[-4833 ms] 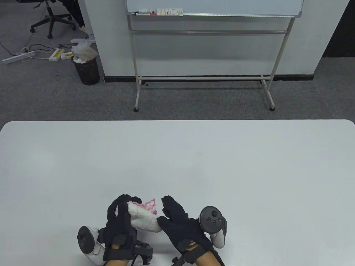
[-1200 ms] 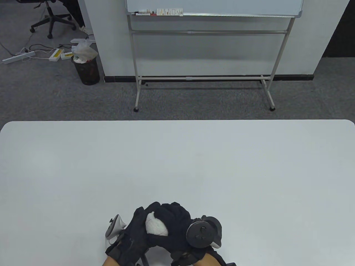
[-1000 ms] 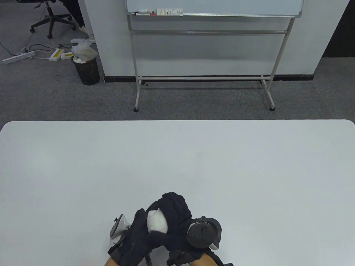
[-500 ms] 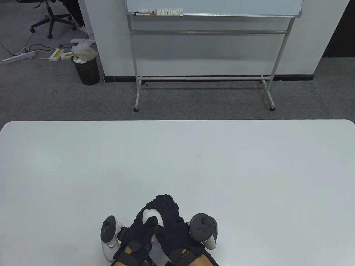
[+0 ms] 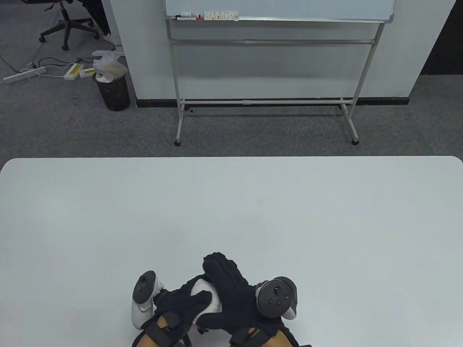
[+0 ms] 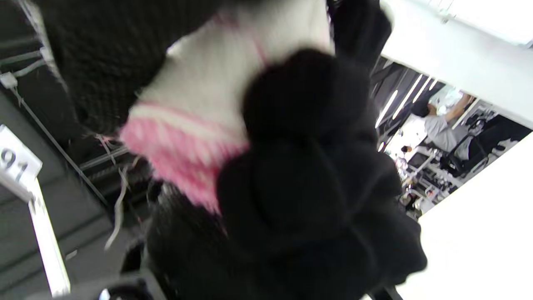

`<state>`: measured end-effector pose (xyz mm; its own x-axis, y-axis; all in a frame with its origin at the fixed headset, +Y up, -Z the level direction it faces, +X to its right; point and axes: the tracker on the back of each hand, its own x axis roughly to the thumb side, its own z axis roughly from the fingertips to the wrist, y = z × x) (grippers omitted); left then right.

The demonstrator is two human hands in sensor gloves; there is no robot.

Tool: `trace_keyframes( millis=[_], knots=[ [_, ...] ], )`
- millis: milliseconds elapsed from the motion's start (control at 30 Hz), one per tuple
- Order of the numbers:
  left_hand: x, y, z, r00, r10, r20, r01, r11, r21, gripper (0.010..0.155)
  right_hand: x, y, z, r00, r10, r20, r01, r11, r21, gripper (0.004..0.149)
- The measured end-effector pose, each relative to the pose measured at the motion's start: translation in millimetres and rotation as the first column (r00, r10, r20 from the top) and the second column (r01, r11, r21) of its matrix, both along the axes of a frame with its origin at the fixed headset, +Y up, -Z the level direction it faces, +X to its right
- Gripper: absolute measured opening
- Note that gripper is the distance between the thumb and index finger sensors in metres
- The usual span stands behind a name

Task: Squeeze dry dish cloth into compact mass

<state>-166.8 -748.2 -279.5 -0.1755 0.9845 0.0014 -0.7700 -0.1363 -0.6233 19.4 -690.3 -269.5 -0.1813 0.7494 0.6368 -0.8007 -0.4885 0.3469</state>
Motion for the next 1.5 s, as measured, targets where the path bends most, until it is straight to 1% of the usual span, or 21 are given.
trace_keyframes(
  millis=[33,67,100,133,233,333,433,533,633,700,767,833,867,967,1000,1033,1100,1200,1300,1400,1500],
  knots=[
    [3,-2,2,0.998,0.04,0.053,-0.039,0.999,-0.023,0.088,-2,1,1,1.0,-0.027,-0.012,0.027,1.0,-0.014,0.11],
    [5,-5,4,0.992,0.071,0.105,-0.066,0.996,-0.054,0.091,-3,1,2,1.0,-0.012,-0.006,0.013,1.0,0.006,0.112],
    [6,-6,5,0.988,0.095,0.121,-0.086,0.994,-0.072,0.091,-4,0,3,1.0,0.023,0.007,-0.024,0.999,0.034,0.112],
    [5,-8,5,0.986,0.118,0.119,-0.106,0.989,-0.101,0.092,-6,-1,3,0.996,0.083,0.024,-0.085,0.993,0.08,0.113],
    [3,-10,4,0.981,0.16,0.108,-0.149,0.983,-0.107,0.094,-9,-4,1,0.991,0.126,0.038,-0.129,0.987,0.094,0.111],
    [3,-12,4,0.959,0.254,0.13,-0.234,0.961,-0.146,0.097,-10,-6,-2,0.994,0.093,0.05,-0.097,0.992,0.082,0.103],
    [6,-14,4,0.932,0.333,0.142,-0.305,0.934,-0.187,0.098,-9,-3,2,0.986,0.084,0.141,-0.107,0.98,0.17,0.091],
    [10,-16,5,0.908,0.406,0.103,-0.377,0.9,-0.22,0.095,-8,3,6,0.978,0.06,0.2,-0.106,0.967,0.231,0.081],
    [11,-19,6,0.921,0.379,0.088,-0.354,0.911,-0.213,0.093,-8,5,7,0.973,0.036,0.23,-0.093,0.966,0.243,0.073],
    [12,-21,8,0.944,0.319,0.085,-0.298,0.934,-0.196,0.09,-6,6,7,0.965,0.04,0.261,-0.109,0.96,0.259,0.07],
    [16,-22,11,0.947,0.288,0.143,-0.258,0.947,-0.193,0.089,-6,6,6,0.96,0.03,0.277,-0.104,0.96,0.259,0.069],
    [21,-22,14,0.919,0.338,0.203,-0.291,0.929,-0.229,0.088,-5,4,7,0.957,0.032,0.289,-0.111,0.959,0.262,0.07],
    [21,-21,14,0.914,0.352,0.202,-0.307,0.925,-0.226,0.087,-4,3,6,0.957,0.022,0.29,-0.103,0.959,0.265,0.071],
    [25,-19,16,0.884,0.421,0.204,-0.375,0.899,-0.229,0.087,-5,-8,2,0.965,0.023,0.263,-0.073,0.981,0.182,0.08],
    [26,-18,17,0.875,0.444,0.196,-0.396,0.886,-0.239,0.088,-5,-12,-1,0.976,-0.001,0.217,-0.033,0.988,0.152,0.081],
    [26,-19,17,0.869,0.46,0.181,-0.414,0.878,-0.24,0.088,-8,-15,-3,0.985,-0.047,0.165,0.033,0.996,0.082,0.082],
    [23,-19,17,0.87,0.466,0.161,-0.424,0.873,-0.241,0.088,-10,-20,-4,0.991,-0.027,0.128,0.023,0.999,0.033,0.087],
    [14,-18,13,0.926,0.374,0.056,-0.362,0.919,-0.157,0.087,-15,-25,-5,0.997,0.018,0.077,-0.019,1.0,0.018,0.091],
    [5,-20,10,0.948,0.309,-0.071,-0.315,0.944,-0.102,0.083,-22,-22,-2,0.998,0.053,0.044,-0.054,0.998,0.022,0.092],
    [-6,-20,8,0.95,0.241,-0.201,-0.258,0.964,-0.061,0.078,-27,-19,2,0.994,0.111,0.013,-0.111,0.993,0.047,0.092],
    [-17,-18,5,0.939,0.21,-0.274,-0.229,0.973,-0.04,0.071,-27,-14,5,0.994,0.108,-0.005,-0.108,0.994,0.029,0.092]
  ],
)
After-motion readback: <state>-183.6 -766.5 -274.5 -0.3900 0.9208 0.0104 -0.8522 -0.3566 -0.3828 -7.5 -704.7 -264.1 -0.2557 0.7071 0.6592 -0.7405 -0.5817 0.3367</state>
